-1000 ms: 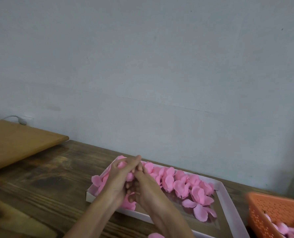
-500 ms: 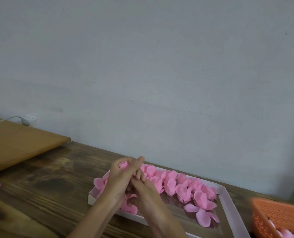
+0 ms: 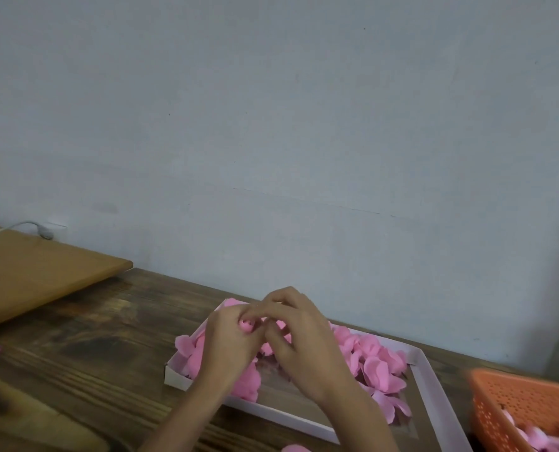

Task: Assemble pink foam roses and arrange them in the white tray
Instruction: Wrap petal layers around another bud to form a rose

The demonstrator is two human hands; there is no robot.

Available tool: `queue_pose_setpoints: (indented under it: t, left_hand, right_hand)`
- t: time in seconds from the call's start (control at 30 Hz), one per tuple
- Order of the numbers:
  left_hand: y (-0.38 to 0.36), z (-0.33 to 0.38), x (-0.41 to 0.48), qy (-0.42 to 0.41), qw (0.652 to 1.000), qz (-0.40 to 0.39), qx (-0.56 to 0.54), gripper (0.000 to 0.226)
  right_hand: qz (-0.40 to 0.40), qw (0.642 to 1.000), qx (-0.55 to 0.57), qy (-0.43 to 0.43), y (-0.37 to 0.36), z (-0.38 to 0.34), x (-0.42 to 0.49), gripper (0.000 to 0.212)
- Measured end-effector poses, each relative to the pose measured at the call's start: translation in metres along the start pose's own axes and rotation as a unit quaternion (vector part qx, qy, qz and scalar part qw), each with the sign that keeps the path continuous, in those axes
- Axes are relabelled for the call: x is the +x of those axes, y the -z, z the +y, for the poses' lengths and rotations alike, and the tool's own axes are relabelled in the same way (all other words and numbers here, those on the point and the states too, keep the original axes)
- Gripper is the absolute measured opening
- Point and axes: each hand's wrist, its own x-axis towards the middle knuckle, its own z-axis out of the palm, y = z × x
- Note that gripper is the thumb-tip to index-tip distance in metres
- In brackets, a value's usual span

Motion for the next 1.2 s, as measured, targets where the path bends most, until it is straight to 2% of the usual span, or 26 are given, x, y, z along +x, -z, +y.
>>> queue_pose_setpoints:
  t: [0.03, 0.07, 0.1, 0.13, 0.17, 0.2, 0.27, 0.3, 0.33, 0.4, 0.43, 0.5, 0.6, 0.73, 0.93, 1.07, 1.2]
  left_hand:
    - [-0.013, 0.019, -0.003, 0.042, 0.984, 0.009, 0.172, 0.037]
    - [-0.020, 0.025, -0.002, 0.050, 0.968, 0.010, 0.247, 0.037]
    - [-0.015, 0.020, 0.003, 0.049, 0.986, 0.013, 0.156, 0.035]
    - [0.000, 0.001, 0.010, 0.051, 0.996, 0.012, -0.075, 0.033]
    - [0.025, -0.012, 0.013, 0.080, 0.972, -0.033, -0.218, 0.028]
    - [0.027, -0.011, 0.012, 0.041, 0.957, 0.025, -0.288, 0.025]
    - [0.033, -0.026, 0.014, -0.018, 0.944, 0.107, -0.313, 0.035]
    - [0.031, -0.029, 0.017, -0.032, 0.944, 0.117, -0.308, 0.040]
    - [0.024, -0.025, 0.020, -0.035, 0.939, 0.114, -0.324, 0.042]
    - [0.021, -0.025, 0.020, -0.040, 0.933, 0.129, -0.335, 0.046]
    - [0.021, -0.026, 0.021, -0.039, 0.931, 0.133, -0.337, 0.047]
    - [0.020, -0.032, 0.026, -0.042, 0.928, 0.133, -0.346, 0.047]
    - [0.019, -0.028, 0.022, -0.041, 0.932, 0.133, -0.335, 0.049]
    - [0.018, -0.028, 0.022, -0.035, 0.935, 0.118, -0.332, 0.044]
    - [0.016, -0.029, 0.023, -0.050, 0.936, 0.117, -0.329, 0.045]
    - [0.017, -0.029, 0.024, -0.042, 0.935, 0.112, -0.334, 0.045]
    - [0.018, -0.027, 0.023, -0.039, 0.930, 0.113, -0.347, 0.049]
  right_hand:
    - [-0.003, 1.000, -0.009, -0.002, -0.001, 0.000, 0.000, 0.038]
    - [-0.005, 1.000, -0.014, -0.004, -0.002, -0.001, 0.000, 0.037]
    - [-0.008, 1.000, -0.017, -0.003, -0.001, -0.002, 0.000, 0.036]
    - [-0.009, 1.000, -0.015, -0.004, 0.000, -0.001, 0.000, 0.036]
    - [-0.007, 1.000, -0.006, -0.012, 0.001, 0.000, 0.000, 0.037]
    - [0.001, 0.999, 0.008, -0.031, 0.005, 0.001, 0.001, 0.036]
    - [-0.023, 0.995, 0.002, -0.100, 0.016, 0.006, 0.001, 0.027]
    - [-0.081, 0.987, -0.027, -0.135, 0.023, 0.010, -0.001, 0.021]
    - [-0.173, 0.969, -0.047, -0.169, 0.029, 0.012, -0.003, 0.017]
    - [-0.374, 0.899, -0.022, -0.227, 0.035, 0.012, -0.009, 0.017]
    - [-0.444, 0.862, -0.004, -0.246, 0.036, 0.009, -0.012, 0.019]
    - [-0.502, 0.822, -0.003, -0.270, 0.033, 0.006, -0.010, 0.028]
    - [-0.527, 0.796, -0.020, -0.298, 0.026, 0.002, -0.001, 0.035]
    - [-0.522, 0.811, -0.074, -0.255, 0.017, 0.002, -0.010, 0.033]
    - [-0.521, 0.804, -0.033, -0.284, 0.018, 0.008, -0.005, 0.028]
    - [-0.501, 0.824, -0.013, -0.265, 0.022, 0.012, -0.011, 0.023]
    - [-0.498, 0.825, 0.014, -0.266, 0.030, 0.012, -0.009, 0.023]
